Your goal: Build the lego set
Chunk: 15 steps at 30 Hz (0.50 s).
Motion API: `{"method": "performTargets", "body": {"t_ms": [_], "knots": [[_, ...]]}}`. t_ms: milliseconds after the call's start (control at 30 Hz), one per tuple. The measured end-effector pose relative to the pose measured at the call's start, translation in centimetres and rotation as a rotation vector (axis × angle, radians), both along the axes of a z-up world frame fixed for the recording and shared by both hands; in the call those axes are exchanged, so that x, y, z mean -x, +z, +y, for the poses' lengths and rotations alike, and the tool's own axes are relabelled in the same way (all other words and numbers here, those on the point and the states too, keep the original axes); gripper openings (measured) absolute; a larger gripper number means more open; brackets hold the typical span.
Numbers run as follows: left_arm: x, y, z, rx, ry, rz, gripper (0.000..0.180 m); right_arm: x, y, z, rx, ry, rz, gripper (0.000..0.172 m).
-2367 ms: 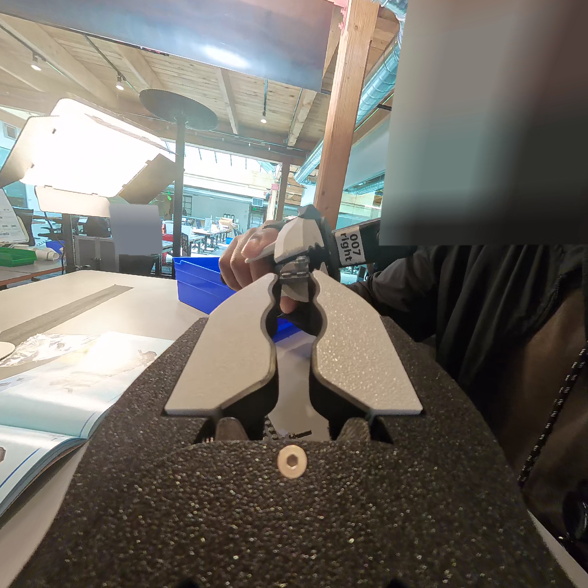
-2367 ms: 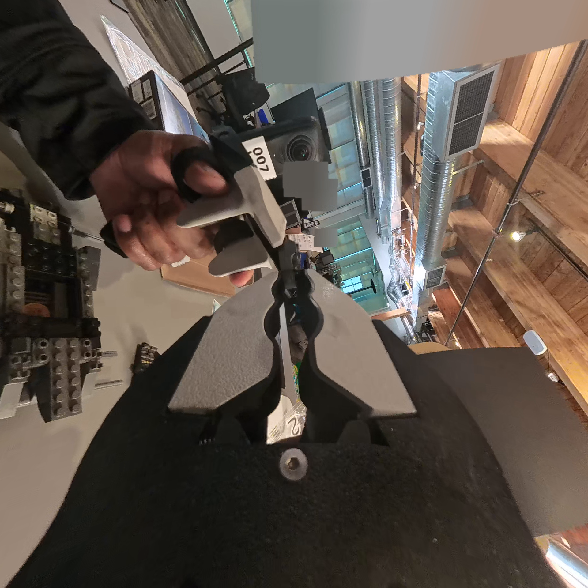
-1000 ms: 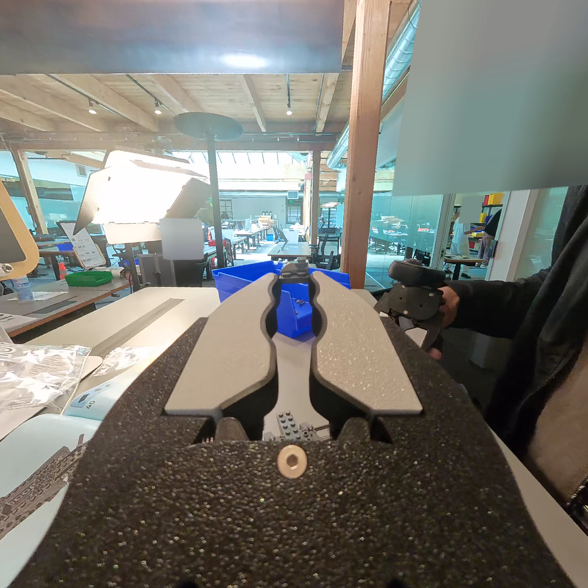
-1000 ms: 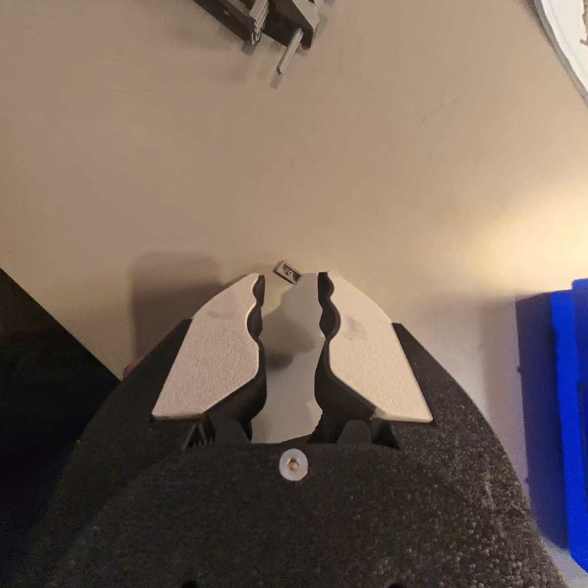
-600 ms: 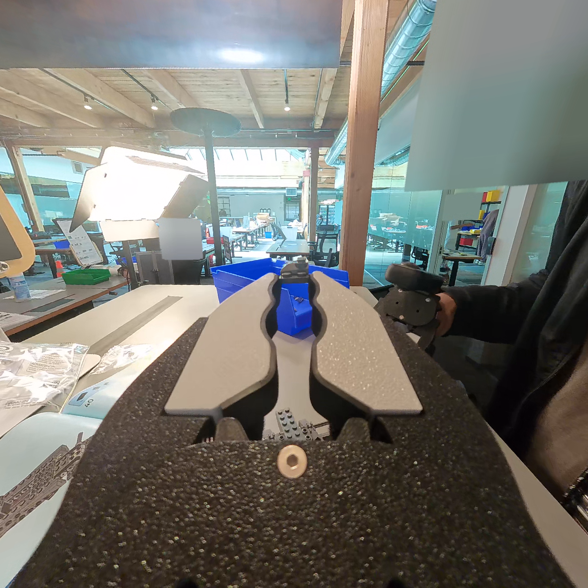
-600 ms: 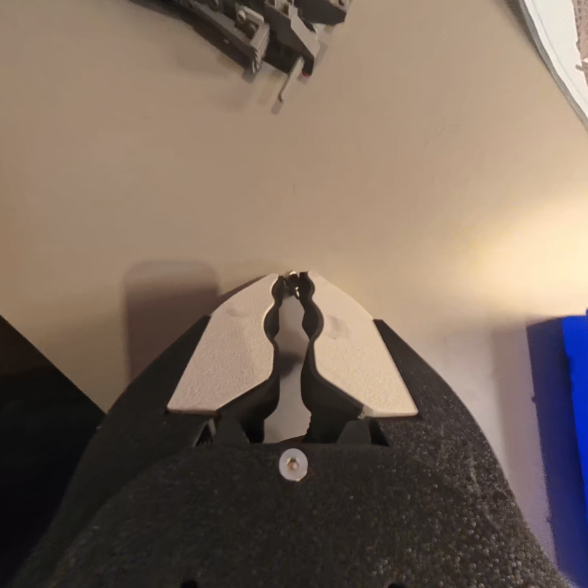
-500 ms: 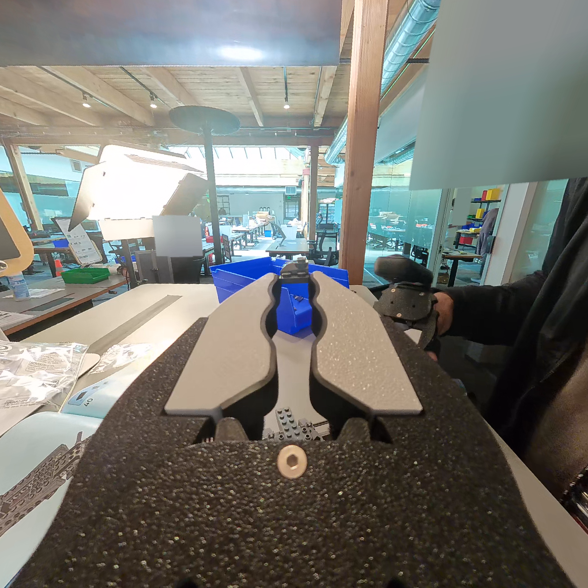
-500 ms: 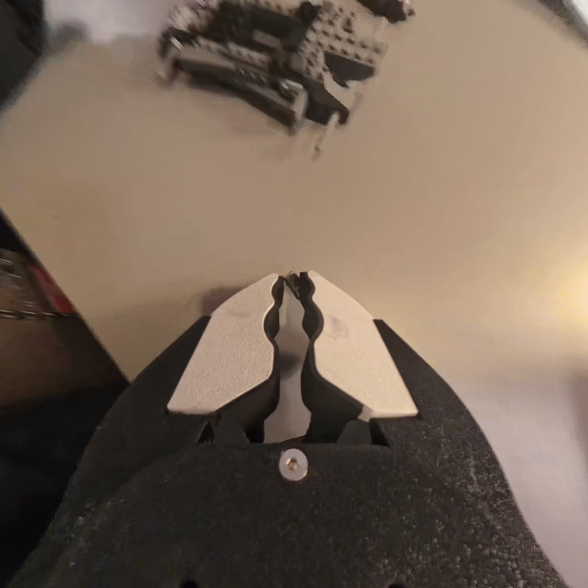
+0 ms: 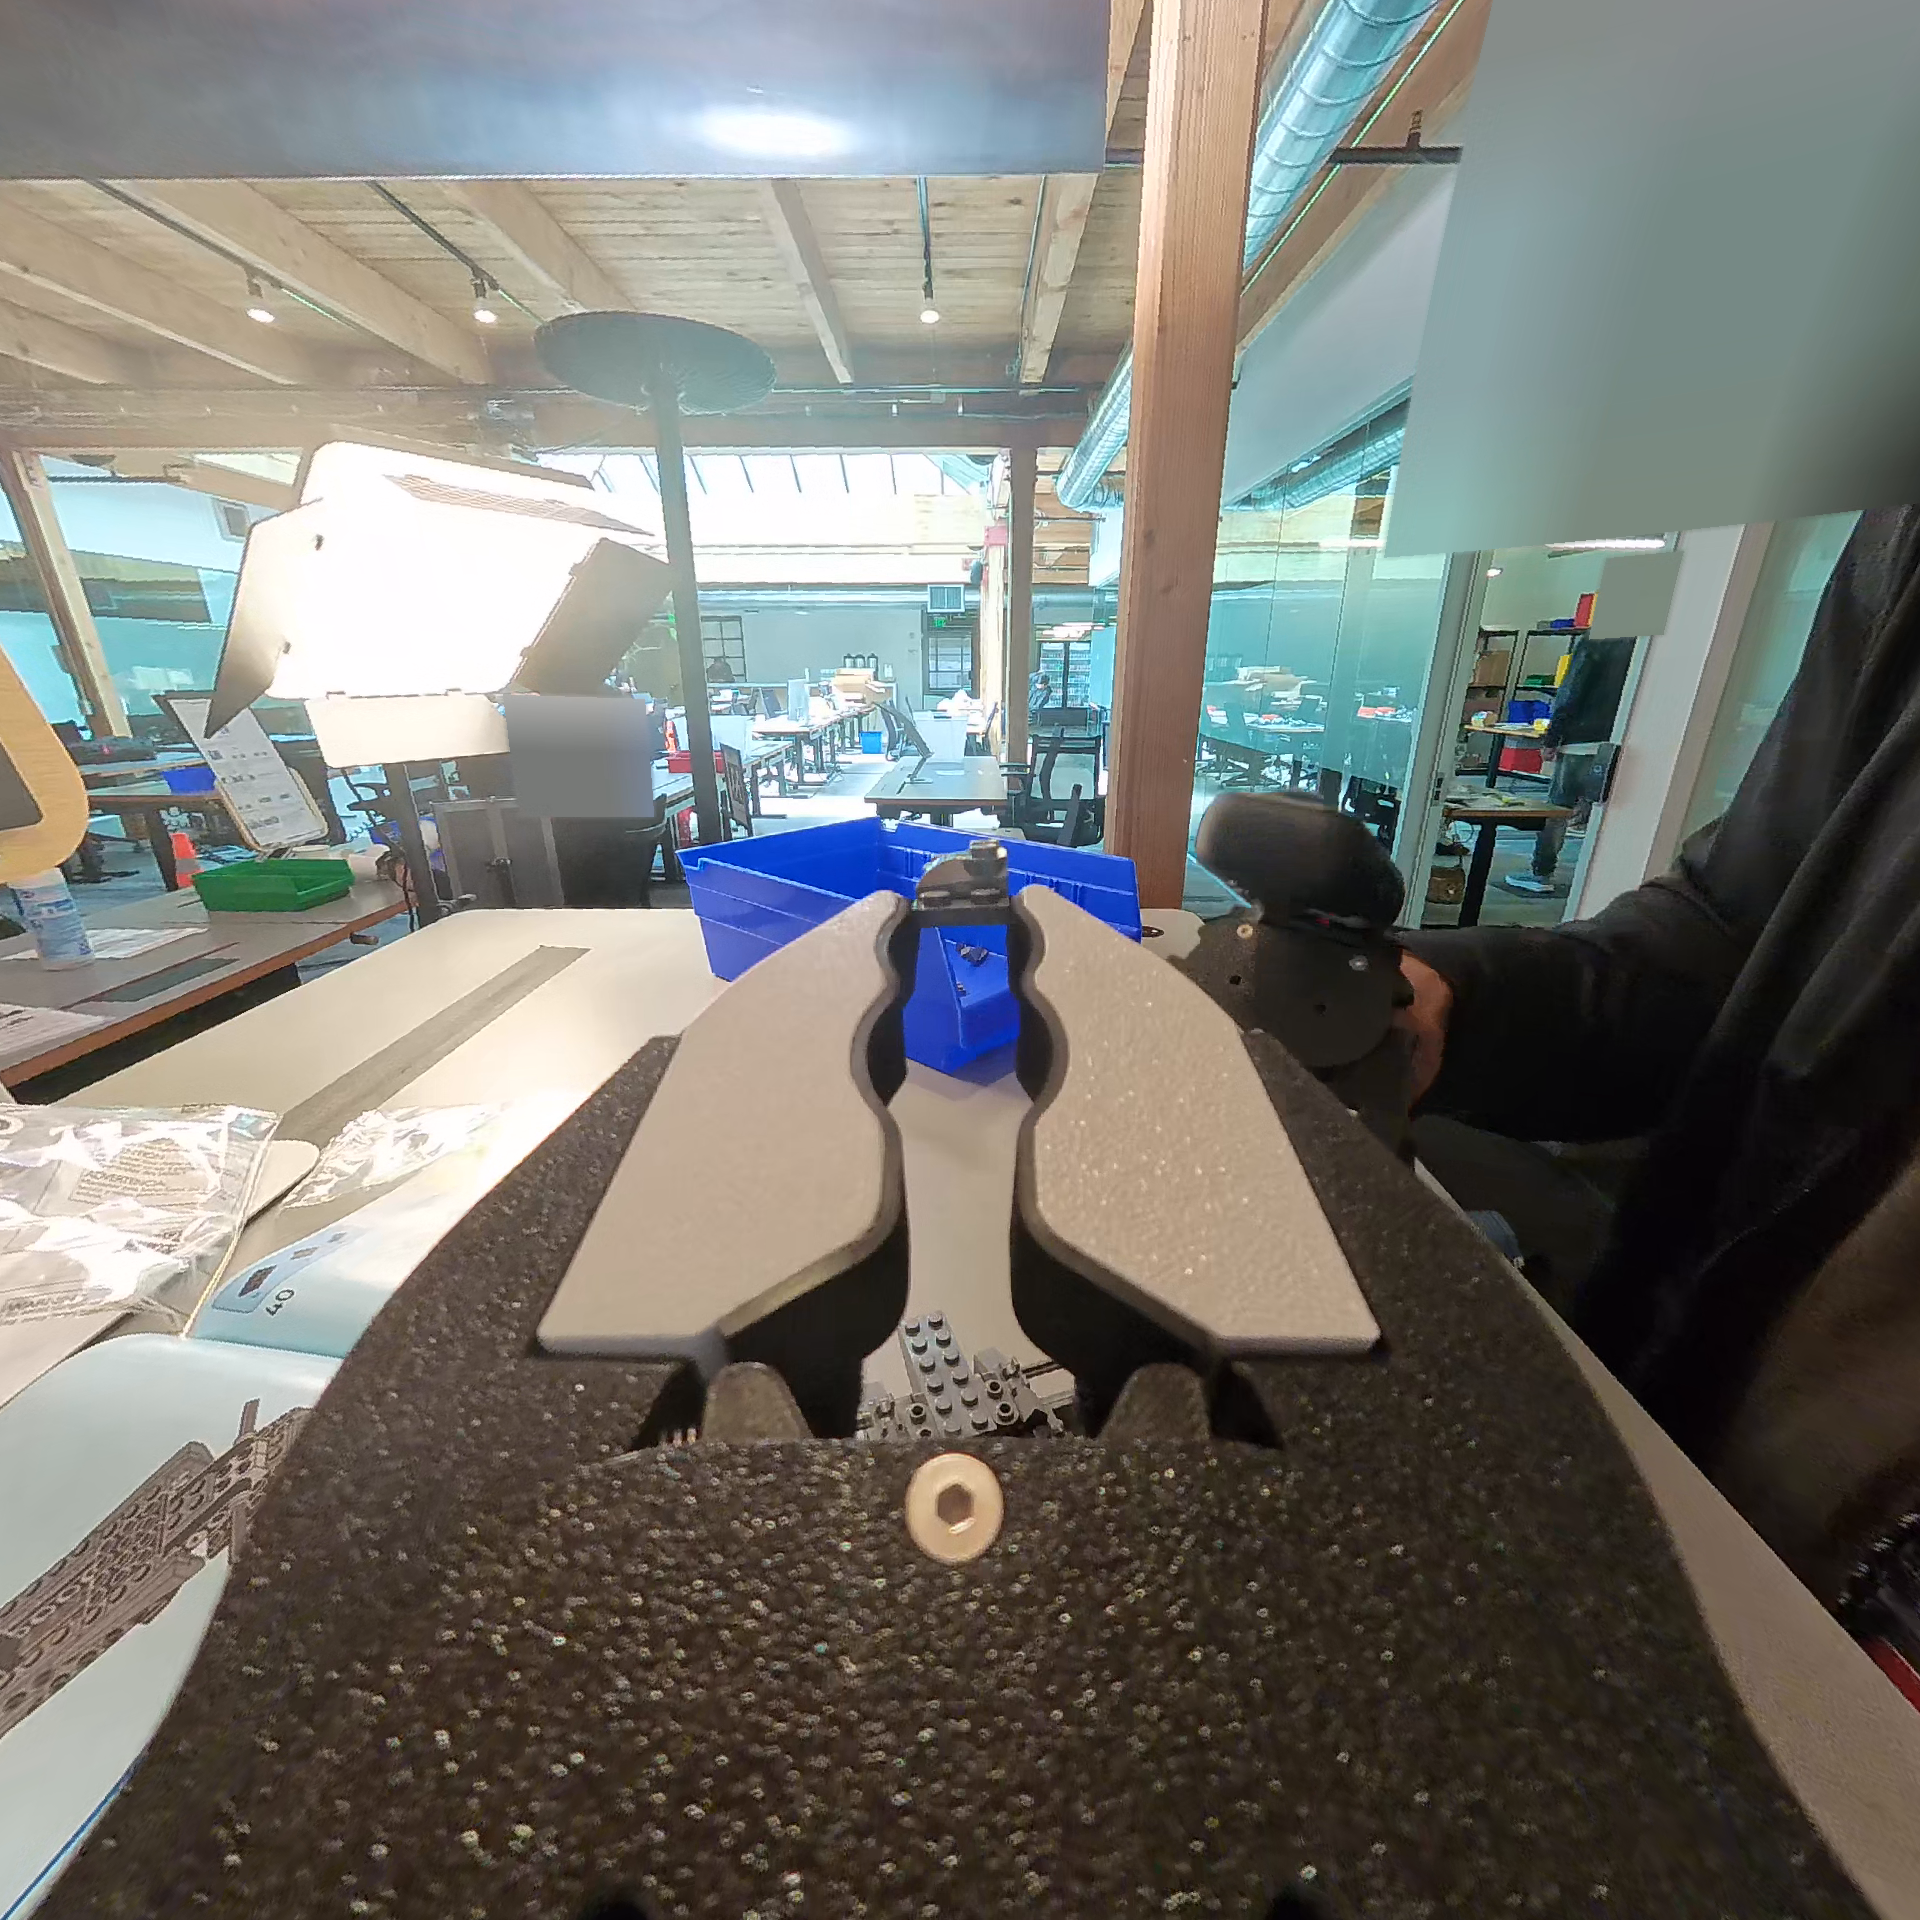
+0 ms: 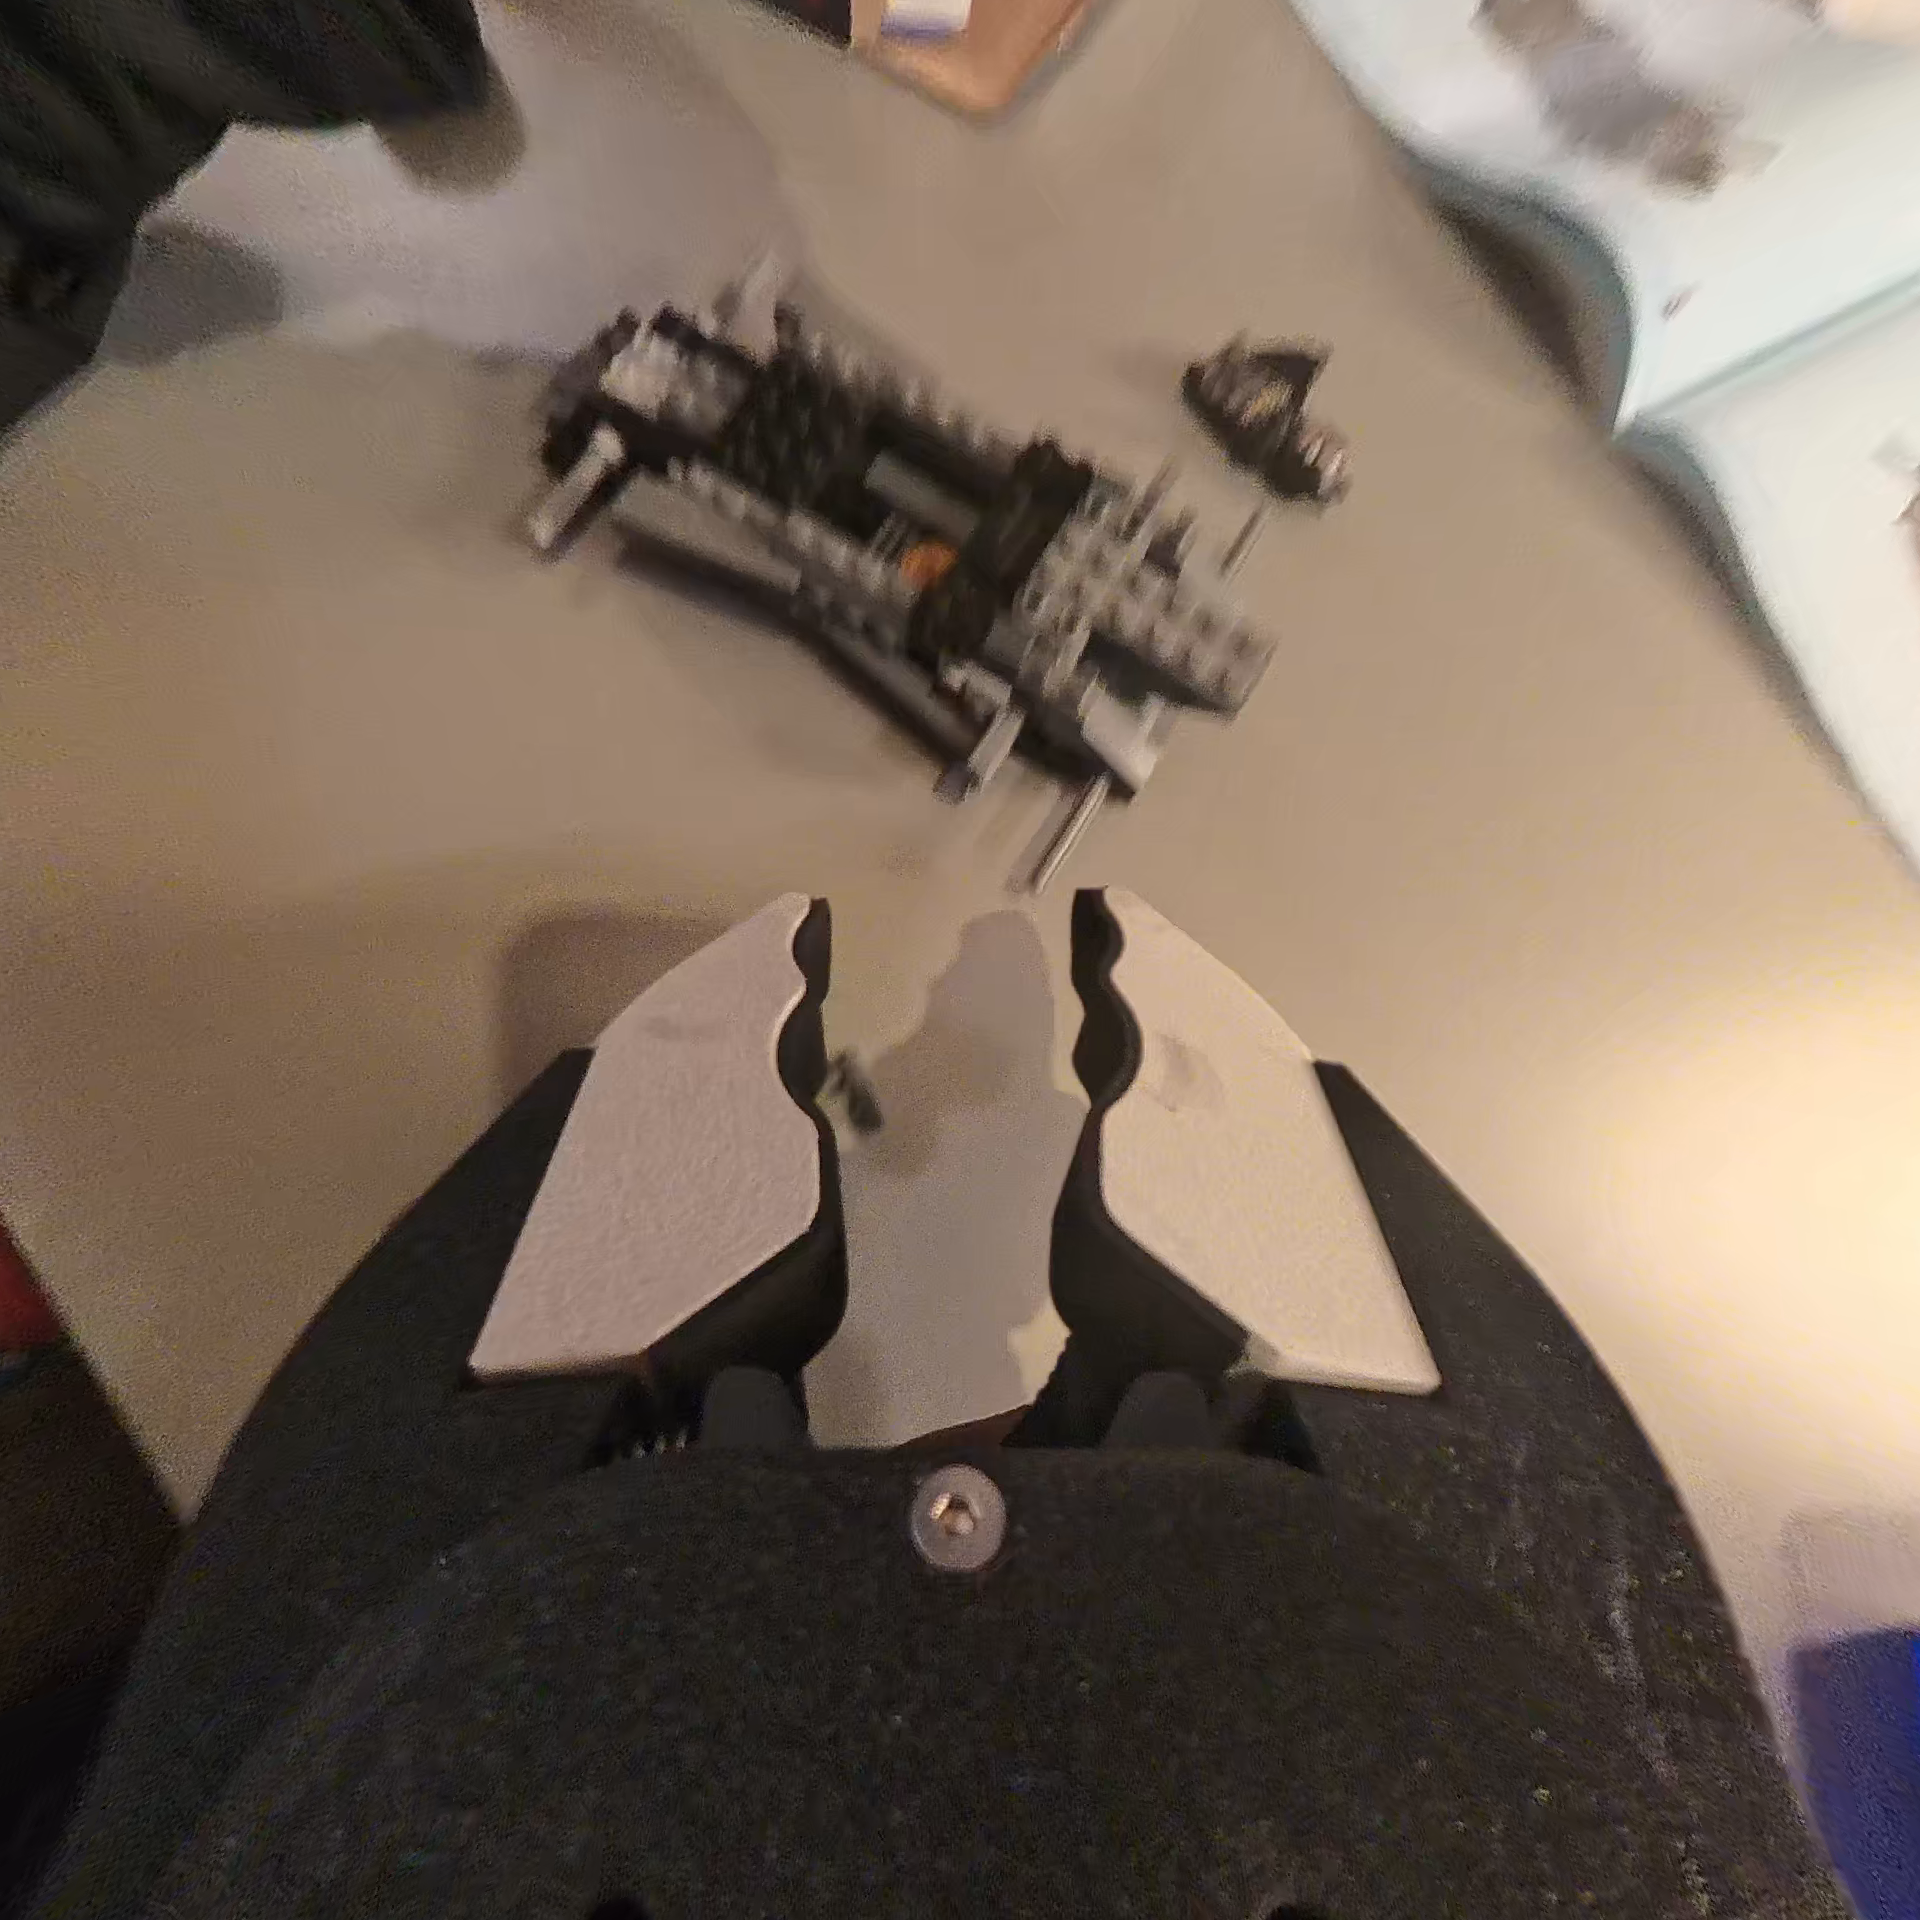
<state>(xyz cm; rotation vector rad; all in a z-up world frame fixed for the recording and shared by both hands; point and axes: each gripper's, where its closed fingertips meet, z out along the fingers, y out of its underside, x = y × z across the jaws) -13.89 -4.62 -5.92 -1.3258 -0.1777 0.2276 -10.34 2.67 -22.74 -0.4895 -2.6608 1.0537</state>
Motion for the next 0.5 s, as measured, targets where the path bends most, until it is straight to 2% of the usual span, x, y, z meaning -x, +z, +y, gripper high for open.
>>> {"method": "performTargets", "body": {"t_ms": [67, 200, 267, 500], "knots": [[0.1, 0.0, -0.1, -0.003, 0.004, 0.001, 0.016, 1.3, 1.3, -2.1, 0.000, 0.065, 0.129, 0.049], [0.2, 0.2, -0.6, -0.013, 0.017, 0.002, 0.016, 3.6, 1.7, -5.4, -0.089, 0.151, 0.285, 0.051], [0.3, 0.2, -0.8, -0.014, 0.022, 0.003, 0.016, 4.6, 1.2, -6.0, -0.095, 0.094, 0.248, 0.042], [0.3, 0.5, -1.3, -0.024, 0.031, 0.006, 0.016, 7.3, 0.7, -3.3, -0.113, -0.076, 0.202, 0.036]]}}
